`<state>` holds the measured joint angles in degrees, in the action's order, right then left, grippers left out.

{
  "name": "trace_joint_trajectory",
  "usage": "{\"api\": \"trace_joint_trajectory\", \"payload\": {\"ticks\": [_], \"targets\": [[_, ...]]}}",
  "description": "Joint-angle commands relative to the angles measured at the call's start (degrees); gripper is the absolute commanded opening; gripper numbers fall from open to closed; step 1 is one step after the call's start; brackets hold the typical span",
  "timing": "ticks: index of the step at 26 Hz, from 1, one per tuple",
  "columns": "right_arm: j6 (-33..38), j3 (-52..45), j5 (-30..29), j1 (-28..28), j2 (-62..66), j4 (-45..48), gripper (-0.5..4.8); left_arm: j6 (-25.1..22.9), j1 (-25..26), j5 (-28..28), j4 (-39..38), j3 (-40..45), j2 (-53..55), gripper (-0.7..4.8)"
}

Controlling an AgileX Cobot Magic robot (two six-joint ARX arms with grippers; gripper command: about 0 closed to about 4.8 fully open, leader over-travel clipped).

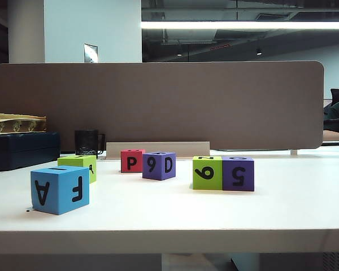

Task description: Select the appropriate blocks from the scattered letter blocks on the table and arrange them in a row to spell out "TURING".

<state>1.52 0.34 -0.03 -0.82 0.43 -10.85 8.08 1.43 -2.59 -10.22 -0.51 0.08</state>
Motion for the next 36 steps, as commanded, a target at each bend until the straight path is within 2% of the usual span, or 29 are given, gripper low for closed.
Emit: {"api": "trace_joint_trajectory", "payload": {"ticks": [1, 22, 36], "targets": [[0.26, -0.31, -0.09, 0.02, -0.50, 0.61, -0.01, 0.98, 0.00, -0.44, -0.15, -0.02, 0.04, -0.06], [0.22, 0.00, 0.33, 0.00, -0.50, 0.87, -0.01, 0.98, 0.00, -1.40, -0.20, -0.24, 0.04, -0.06], [0.28, 8.81, 0.33, 0.00, -0.31, -1.18, -0.02, 2.05, -0.04, -1.79, -0.37, -1.68, 0.04, -0.06]]}}
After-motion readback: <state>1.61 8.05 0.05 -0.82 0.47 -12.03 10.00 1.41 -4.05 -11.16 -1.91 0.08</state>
